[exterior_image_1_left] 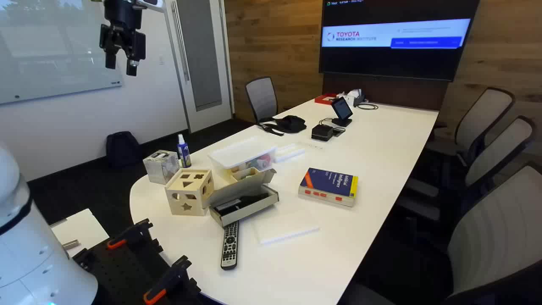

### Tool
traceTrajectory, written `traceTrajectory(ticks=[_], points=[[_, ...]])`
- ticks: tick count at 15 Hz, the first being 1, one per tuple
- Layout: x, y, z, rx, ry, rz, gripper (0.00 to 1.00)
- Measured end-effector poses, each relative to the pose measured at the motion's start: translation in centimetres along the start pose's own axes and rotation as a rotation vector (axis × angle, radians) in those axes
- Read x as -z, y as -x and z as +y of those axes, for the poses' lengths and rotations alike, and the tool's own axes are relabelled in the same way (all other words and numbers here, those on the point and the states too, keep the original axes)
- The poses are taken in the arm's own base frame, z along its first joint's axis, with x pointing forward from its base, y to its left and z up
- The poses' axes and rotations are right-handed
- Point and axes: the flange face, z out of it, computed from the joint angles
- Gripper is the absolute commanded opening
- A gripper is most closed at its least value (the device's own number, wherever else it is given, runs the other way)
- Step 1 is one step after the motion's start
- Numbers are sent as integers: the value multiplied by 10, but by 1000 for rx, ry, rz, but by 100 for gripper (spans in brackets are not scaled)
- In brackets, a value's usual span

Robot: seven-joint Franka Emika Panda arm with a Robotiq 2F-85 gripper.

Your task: Move the grey remote to the left

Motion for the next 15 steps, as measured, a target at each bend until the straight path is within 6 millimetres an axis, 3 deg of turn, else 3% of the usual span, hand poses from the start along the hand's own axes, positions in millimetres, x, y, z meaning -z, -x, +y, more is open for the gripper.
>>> traceTrajectory(ticks=[4,7,11,15], points=[[-1,-3,3,-3,10,11,100],[-12,-24,20,-21,71,95,100],[-44,-72,69,-26,190,222,100],[-101,-114,141,20,264,230,100]])
